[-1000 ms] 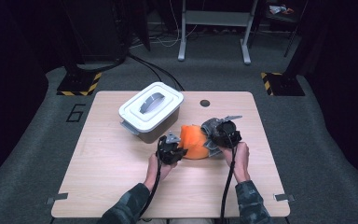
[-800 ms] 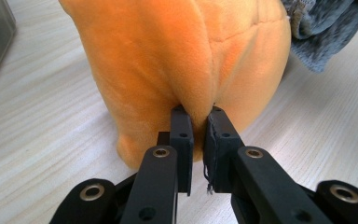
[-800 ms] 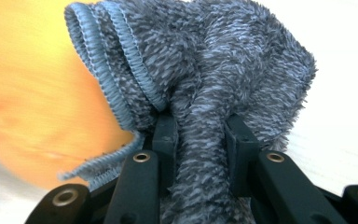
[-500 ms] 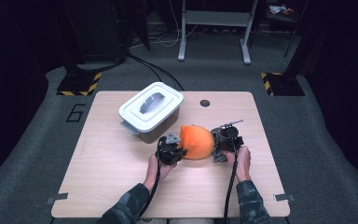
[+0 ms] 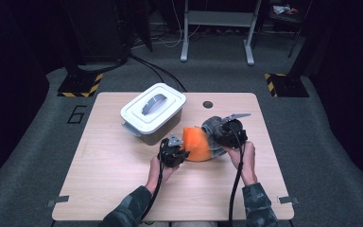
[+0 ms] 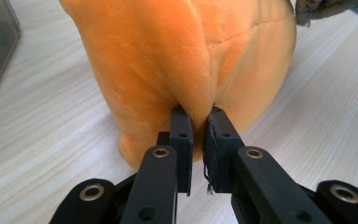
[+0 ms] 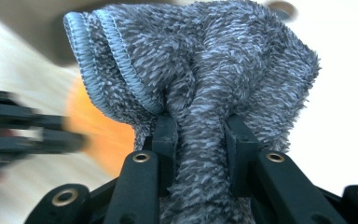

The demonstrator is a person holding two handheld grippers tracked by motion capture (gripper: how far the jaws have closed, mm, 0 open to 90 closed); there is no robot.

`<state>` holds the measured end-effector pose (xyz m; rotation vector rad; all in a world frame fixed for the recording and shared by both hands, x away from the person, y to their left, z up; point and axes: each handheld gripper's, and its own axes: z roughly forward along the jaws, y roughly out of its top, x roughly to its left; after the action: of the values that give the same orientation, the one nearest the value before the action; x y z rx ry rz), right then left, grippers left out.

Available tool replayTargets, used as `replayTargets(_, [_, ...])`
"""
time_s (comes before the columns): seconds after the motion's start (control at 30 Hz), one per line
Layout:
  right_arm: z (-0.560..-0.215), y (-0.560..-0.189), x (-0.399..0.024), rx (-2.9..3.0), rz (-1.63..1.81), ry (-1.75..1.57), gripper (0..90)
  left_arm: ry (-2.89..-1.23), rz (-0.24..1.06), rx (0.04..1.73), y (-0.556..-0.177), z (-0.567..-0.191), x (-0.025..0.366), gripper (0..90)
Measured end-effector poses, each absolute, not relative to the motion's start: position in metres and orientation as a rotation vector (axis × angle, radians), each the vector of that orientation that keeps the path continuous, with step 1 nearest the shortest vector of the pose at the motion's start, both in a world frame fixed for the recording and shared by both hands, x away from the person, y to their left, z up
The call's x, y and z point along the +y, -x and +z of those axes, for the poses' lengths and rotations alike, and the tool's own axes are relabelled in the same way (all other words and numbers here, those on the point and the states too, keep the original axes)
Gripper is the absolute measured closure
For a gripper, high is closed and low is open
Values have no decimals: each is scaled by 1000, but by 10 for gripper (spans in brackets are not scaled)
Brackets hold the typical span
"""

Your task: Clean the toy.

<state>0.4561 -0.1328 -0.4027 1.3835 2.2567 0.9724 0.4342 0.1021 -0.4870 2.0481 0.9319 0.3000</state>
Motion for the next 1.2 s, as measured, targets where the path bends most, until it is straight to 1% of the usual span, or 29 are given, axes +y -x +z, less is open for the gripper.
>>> replayTargets(0.2, [-397, -454, -97, 2329, 1005, -1301, 696, -2052, 307, 923, -434, -486, 99, 825])
replayTargets(0.33, [-405, -457, -80, 2368, 946, -1250, 692, -2055, 302, 925, -434, -486, 99, 825])
replayTargets(0.43, [-410, -458, -76, 2363, 917, -1222, 693, -2044, 295, 929, -434, -486, 99, 824])
replayTargets(0.67, [-410, -458, -82, 2338, 896, -1236, 694, -2047, 292, 920, -435, -486, 99, 824])
replayTargets(1.0, [-417, -463, -113, 2288, 863, -1331, 690, -2048, 289, 920, -435, -487, 100, 824])
replayTargets(1.2, [-427, -467, -132, 2249, 815, -1397, 689, -2053, 285, 918, -436, -487, 100, 824])
